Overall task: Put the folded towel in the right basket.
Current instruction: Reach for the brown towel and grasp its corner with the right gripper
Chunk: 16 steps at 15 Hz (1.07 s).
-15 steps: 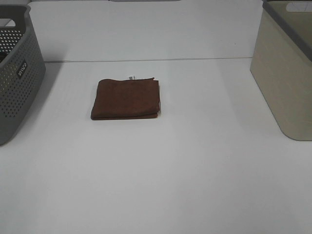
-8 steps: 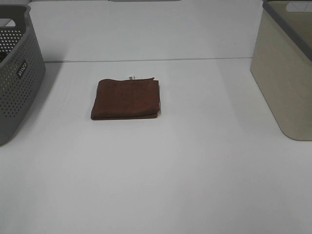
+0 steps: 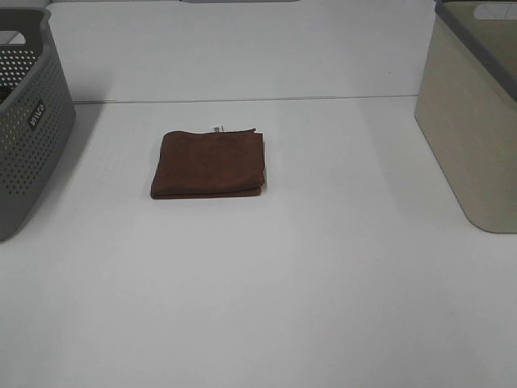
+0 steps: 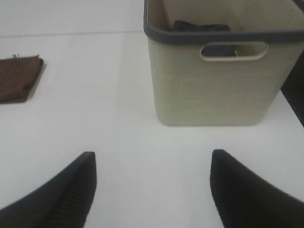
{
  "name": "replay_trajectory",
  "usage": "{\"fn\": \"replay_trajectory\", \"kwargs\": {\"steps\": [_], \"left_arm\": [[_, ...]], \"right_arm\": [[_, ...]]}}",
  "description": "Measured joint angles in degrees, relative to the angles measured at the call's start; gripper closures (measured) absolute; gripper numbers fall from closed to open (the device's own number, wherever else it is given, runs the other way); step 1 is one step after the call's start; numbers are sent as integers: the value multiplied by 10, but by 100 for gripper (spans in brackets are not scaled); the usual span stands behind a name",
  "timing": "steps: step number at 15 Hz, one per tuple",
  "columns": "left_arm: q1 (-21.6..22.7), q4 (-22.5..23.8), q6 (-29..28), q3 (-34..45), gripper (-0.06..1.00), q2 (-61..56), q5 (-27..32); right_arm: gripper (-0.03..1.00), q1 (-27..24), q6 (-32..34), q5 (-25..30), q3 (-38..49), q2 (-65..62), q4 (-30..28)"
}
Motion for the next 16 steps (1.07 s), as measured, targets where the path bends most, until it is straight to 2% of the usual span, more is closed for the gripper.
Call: {"fn": "replay_trajectory", "kwargs": {"steps": [5, 7, 9, 12, 16], "left_arm": [[0, 0, 0, 0, -3, 0, 0], [0, 0, 0, 0, -3, 0, 0], [0, 0, 0, 0, -3, 0, 0], [0, 0, 0, 0, -3, 0, 0], [0, 0, 0, 0, -3, 0, 0]], "right_arm": [[32, 0, 0, -149, -124, 244, 5], [32, 0, -1, -164, -202, 371, 6], [32, 0, -10, -167, -260, 450, 15], [32, 0, -66, -154, -376, 621, 64], [32, 0, -132, -53, -542, 820, 167]]}}
